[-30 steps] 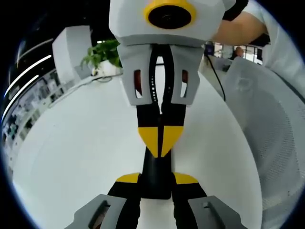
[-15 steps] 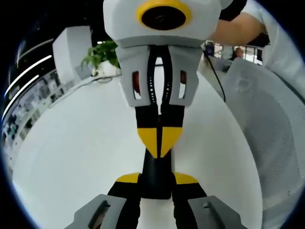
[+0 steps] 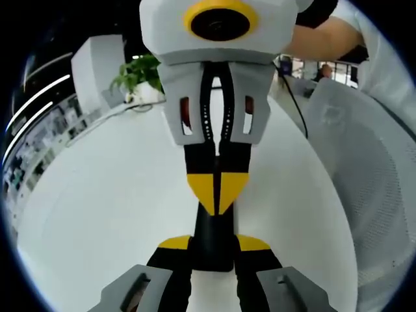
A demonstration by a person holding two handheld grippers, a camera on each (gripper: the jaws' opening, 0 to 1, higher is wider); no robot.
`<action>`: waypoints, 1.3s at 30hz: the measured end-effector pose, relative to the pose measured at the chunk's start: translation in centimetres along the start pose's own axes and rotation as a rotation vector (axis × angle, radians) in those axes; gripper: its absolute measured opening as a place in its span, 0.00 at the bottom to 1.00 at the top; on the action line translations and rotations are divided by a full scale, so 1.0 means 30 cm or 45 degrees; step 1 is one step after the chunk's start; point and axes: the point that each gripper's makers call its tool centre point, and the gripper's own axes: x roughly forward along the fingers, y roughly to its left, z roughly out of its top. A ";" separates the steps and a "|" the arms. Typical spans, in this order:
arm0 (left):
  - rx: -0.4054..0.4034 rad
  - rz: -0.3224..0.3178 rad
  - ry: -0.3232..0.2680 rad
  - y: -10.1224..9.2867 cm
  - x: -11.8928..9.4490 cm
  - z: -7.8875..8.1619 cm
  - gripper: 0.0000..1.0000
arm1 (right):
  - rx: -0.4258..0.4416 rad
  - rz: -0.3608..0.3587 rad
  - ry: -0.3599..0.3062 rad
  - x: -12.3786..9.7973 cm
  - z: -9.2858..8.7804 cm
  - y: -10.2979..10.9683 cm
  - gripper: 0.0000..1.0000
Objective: Press the specified remote control buttons in sequence, fully releasing each button before pressing the next.
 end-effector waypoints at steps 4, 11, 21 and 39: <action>0.000 0.001 0.004 0.000 0.001 0.000 0.24 | -0.007 -0.004 0.007 0.000 0.000 0.000 0.00; -0.001 0.004 0.008 0.000 0.001 0.001 0.24 | -0.004 -0.010 -0.008 -0.001 0.001 0.001 0.00; 0.001 0.001 0.017 -0.001 0.001 0.001 0.24 | -0.027 -0.017 -0.005 -0.002 0.003 0.003 0.00; -0.001 0.004 0.024 -0.002 0.000 0.000 0.24 | -0.032 -0.037 -0.041 -0.025 0.011 0.013 0.00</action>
